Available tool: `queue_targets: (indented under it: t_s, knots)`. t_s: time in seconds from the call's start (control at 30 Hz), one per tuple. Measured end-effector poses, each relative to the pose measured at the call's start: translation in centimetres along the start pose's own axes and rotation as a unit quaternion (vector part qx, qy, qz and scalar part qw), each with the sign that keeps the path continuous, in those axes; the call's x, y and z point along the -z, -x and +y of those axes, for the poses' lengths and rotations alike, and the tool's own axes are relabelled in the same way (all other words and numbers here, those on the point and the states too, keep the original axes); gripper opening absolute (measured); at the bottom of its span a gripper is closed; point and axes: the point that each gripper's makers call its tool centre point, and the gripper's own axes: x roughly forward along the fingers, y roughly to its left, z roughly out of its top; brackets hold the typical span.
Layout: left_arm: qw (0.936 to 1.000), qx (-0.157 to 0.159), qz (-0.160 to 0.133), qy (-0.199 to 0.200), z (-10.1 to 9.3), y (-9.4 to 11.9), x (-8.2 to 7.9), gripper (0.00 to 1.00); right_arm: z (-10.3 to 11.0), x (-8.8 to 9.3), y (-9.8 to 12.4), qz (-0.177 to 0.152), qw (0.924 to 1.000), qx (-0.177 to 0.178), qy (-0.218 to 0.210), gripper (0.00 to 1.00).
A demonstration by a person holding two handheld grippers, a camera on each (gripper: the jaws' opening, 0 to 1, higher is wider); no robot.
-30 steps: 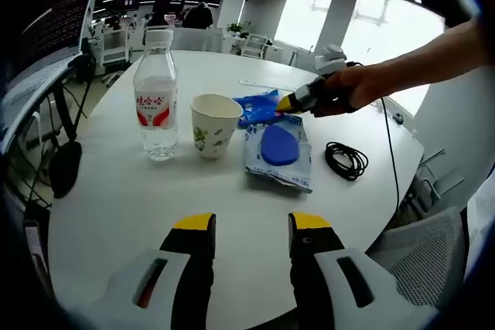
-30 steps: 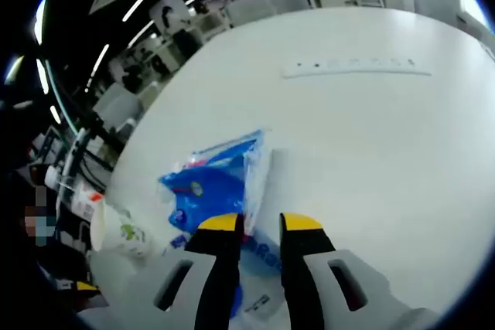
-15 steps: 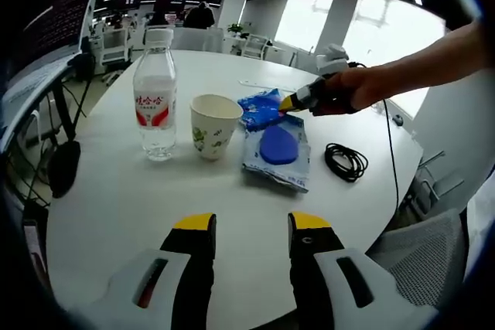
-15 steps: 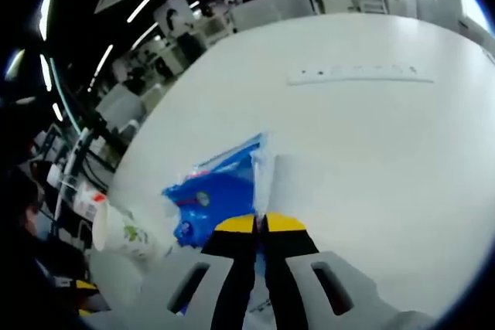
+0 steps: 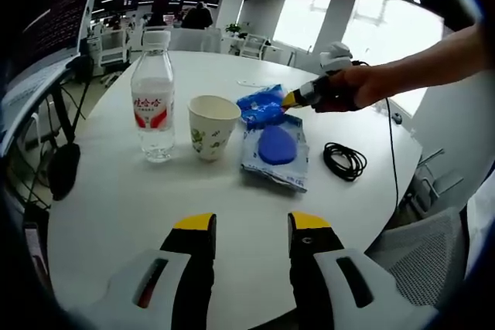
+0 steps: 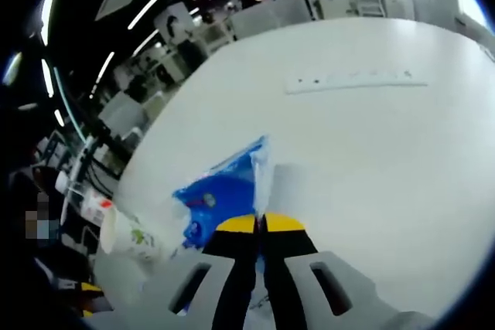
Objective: Arrange the tabletop items into an orderly group along one side of the table until the central work area is clear of visible clutter.
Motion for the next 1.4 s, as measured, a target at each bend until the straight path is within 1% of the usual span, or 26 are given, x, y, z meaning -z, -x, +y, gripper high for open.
queue_targets:
  t_s: [0.13, 0.33, 0.5, 0.6, 0.73, 0.8, 0.93, 1.03, 1.23, 1.4]
  knots:
    - [1.0, 0.002, 0.0, -0.001, -0.3, -0.1, -0.1, 0.36, -0.3, -0.3, 0.7, -0.007, 1.0, -0.001, -0.001, 0.0]
    - [0.9999, 0.008, 0.003, -0.009, -0.9, -0.3, -0.1, 0.36, -1.6, -0.5, 2.3, -0.019, 0.9998, 0.003, -0.011, 0.0]
    - [0.9998, 0.012, 0.003, -0.014, -1.5, -0.3, -0.2, 0.36, -3.1, -0.9, 3.6, -0.031, 0.9993, 0.008, -0.018, 0.0]
    - [0.9997, 0.017, 0.006, -0.019, -2.0, -0.5, -0.1, 0.36, -3.9, -0.8, 5.0, -0.04, 0.9987, 0.014, -0.027, 0.0]
    - [0.9994, 0.023, 0.009, -0.024, -2.4, -0.8, -0.1, 0.36, -5.7, -0.8, 6.3, -0.051, 0.9976, 0.023, -0.042, 0.0]
    - [0.9993, 0.025, 0.01, -0.026, -2.6, -0.9, -0.2, 0.36, -6.8, -0.7, 6.9, -0.055, 0.9968, 0.029, -0.05, 0.0]
    - [0.999, 0.03, 0.011, -0.031, -3.0, -1.1, -0.3, 0.36, -8.1, -0.4, 8.2, -0.064, 0.9951, 0.041, -0.064, 0.0]
    - [0.9988, 0.033, 0.013, -0.033, -3.3, -1.3, -0.3, 0.36, -9.8, -0.2, 9.3, -0.068, 0.9937, 0.049, -0.075, 0.0]
    - [0.9982, 0.042, 0.021, -0.038, -4.0, -1.7, 0.2, 0.36, -12.7, 0.5, 10.9, -0.076, 0.9902, 0.067, -0.096, 0.0]
    - [0.9975, 0.048, 0.028, -0.042, -4.8, -2.1, 0.4, 0.36, -13.2, 1.6, 12.1, -0.075, 0.9889, 0.075, -0.104, 0.0]
